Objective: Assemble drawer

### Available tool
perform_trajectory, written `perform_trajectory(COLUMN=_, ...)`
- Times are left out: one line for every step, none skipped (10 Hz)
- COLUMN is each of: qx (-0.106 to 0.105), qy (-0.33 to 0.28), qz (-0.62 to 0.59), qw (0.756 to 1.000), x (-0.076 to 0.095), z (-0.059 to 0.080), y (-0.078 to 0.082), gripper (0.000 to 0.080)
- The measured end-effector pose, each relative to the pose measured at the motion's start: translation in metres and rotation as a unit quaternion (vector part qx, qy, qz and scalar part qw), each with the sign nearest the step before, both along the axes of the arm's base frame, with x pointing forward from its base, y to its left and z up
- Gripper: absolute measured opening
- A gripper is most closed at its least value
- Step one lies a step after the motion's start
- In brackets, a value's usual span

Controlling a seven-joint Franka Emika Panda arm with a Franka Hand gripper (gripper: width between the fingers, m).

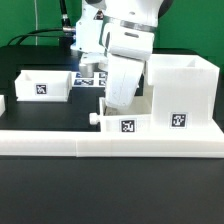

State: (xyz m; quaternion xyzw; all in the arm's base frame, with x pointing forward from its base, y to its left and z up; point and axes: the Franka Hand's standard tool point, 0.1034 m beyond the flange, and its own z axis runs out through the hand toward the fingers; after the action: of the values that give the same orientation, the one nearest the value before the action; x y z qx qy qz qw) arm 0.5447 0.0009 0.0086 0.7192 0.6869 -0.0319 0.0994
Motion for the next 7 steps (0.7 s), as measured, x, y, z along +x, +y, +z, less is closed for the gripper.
perform_trajectory(qx=0.000, qy=-0.006, qz=-0.006, qw=1.000, x=-0.0003, z=0.0001, y=-0.0002, gripper=0.0044)
perform_trajectory(qx=0.000, qy=-0.005, qz=-0.006, qw=1.000, x=-0.0005, z=0.0001, y=-0.0013, gripper=0.0044)
perform_trajectory(qx=0.002, qy=0.003, qz=-0.010, qw=1.000, x=-0.0024, z=-0.0011, y=-0.0055, gripper=0.0044)
perform_trajectory(qx=0.001, qy=0.004, qz=-0.007, qw=1.000, x=-0.0028, z=-0.0013, y=-0.0049, gripper=0.0044)
perform_trajectory(qx=0.001, qy=0.004, qz=-0.007, qw=1.000, x=-0.0028, z=-0.0013, y=-0.0046, gripper=0.0044)
perform_trajectory(qx=0.001, qy=0.004, qz=-0.006, qw=1.000, x=-0.0028, z=-0.0013, y=-0.0046, gripper=0.0044)
perform_trajectory(qx=0.001, qy=0.004, qz=-0.006, qw=1.000, x=-0.0028, z=-0.0013, y=-0.0047, gripper=0.0044)
